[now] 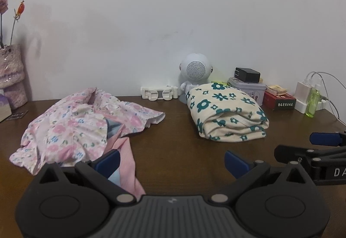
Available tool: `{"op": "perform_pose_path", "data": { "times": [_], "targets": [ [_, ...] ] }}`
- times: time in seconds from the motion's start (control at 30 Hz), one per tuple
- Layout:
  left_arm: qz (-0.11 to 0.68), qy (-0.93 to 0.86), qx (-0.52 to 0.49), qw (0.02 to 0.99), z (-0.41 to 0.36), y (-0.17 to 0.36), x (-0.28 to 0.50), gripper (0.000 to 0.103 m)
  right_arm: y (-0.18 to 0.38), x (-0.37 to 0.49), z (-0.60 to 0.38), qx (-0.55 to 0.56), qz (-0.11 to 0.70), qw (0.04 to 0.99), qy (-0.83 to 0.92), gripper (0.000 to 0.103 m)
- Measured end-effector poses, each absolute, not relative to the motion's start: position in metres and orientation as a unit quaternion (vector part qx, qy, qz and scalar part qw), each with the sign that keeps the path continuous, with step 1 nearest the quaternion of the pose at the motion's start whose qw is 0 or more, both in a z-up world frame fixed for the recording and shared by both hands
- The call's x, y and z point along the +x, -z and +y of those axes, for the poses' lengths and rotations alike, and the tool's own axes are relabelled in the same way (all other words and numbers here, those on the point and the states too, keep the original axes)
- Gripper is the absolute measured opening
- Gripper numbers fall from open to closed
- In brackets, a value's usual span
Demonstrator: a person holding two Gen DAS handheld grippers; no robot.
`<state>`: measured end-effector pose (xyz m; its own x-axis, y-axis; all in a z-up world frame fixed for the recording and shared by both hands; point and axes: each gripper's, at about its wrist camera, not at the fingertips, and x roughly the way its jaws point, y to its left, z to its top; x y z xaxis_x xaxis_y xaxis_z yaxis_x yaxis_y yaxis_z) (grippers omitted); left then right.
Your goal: Fold clothes
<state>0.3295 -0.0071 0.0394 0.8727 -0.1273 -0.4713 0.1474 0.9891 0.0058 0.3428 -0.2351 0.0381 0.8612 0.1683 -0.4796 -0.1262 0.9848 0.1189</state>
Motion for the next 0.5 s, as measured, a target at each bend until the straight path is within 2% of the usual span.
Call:
{"op": "perform_pose_path", "data": {
  "times": [0.5],
  "targets": [
    [0.24, 0.059, 0.026, 0.969, 0.0, -0.039, 0.247, 0.103, -0.044, 0.266, -0.22, 0.03, 0.251, 0.965, -0.073, 0.103]
  ]
}}
